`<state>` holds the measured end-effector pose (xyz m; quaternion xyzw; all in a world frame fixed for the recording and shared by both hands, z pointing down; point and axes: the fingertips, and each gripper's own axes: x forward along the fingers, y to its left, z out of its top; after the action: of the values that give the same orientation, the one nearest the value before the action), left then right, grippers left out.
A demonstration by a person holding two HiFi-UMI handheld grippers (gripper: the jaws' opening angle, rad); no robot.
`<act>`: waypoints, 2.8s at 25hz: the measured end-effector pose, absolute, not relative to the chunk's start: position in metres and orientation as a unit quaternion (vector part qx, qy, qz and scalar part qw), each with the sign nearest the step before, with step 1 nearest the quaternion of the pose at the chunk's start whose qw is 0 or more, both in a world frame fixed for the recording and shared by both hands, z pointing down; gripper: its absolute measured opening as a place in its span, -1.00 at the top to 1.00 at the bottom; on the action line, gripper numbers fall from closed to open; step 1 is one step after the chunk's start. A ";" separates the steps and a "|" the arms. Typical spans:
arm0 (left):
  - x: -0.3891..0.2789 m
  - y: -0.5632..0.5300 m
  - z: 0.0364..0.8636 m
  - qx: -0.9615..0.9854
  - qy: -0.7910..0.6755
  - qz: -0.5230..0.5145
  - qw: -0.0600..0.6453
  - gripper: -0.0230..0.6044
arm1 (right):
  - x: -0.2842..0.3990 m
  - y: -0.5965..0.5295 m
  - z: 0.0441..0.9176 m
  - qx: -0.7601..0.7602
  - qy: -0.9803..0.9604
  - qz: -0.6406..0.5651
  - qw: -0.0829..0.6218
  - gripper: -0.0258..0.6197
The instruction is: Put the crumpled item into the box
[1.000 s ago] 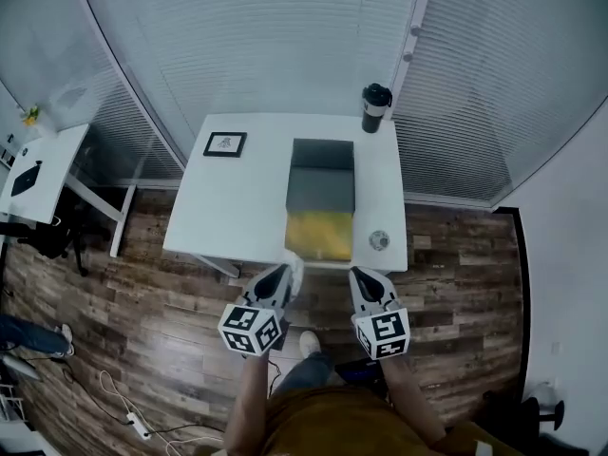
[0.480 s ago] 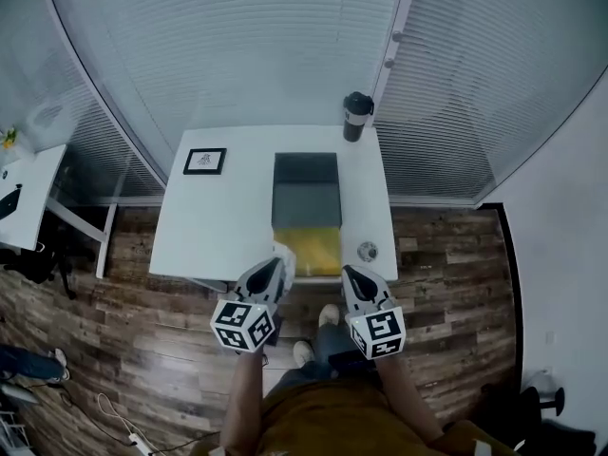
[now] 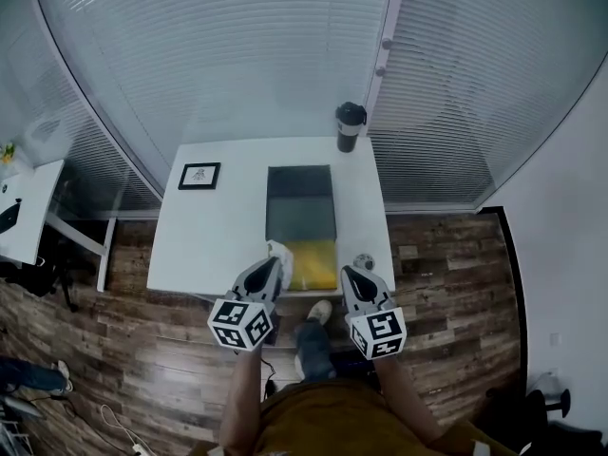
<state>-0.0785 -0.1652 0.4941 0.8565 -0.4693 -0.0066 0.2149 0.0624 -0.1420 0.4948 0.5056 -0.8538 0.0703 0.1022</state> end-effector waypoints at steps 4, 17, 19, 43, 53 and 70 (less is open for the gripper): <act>-0.073 -0.170 0.503 0.856 -0.468 0.004 0.221 0.83 | 0.076 -0.150 0.507 0.521 -0.842 0.090 0.106 0.88; -0.071 -0.176 0.542 0.847 -0.470 0.046 0.244 0.83 | 0.070 -0.160 0.539 0.500 -0.847 0.113 0.138 0.88; -0.070 -0.181 0.549 0.847 -0.468 0.053 0.247 0.83 | 0.069 -0.165 0.543 0.498 -0.847 0.115 0.144 0.88; -0.034 -0.224 0.644 0.848 -0.418 0.187 0.267 0.83 | 0.073 -0.213 0.611 0.474 -0.839 0.167 0.209 0.88; -0.012 -0.222 0.671 0.849 -0.382 0.295 0.213 0.83 | 0.075 -0.219 0.625 0.475 -0.833 0.174 0.225 0.88; 0.002 -0.225 0.694 0.845 -0.341 0.359 0.203 0.83 | 0.089 -0.229 0.626 0.491 -0.823 0.177 0.226 0.88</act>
<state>0.0018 -0.2251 0.6939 0.8449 -0.3407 0.3592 0.2025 0.0893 -0.2285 0.6264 0.4907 -0.8228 0.1769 0.2257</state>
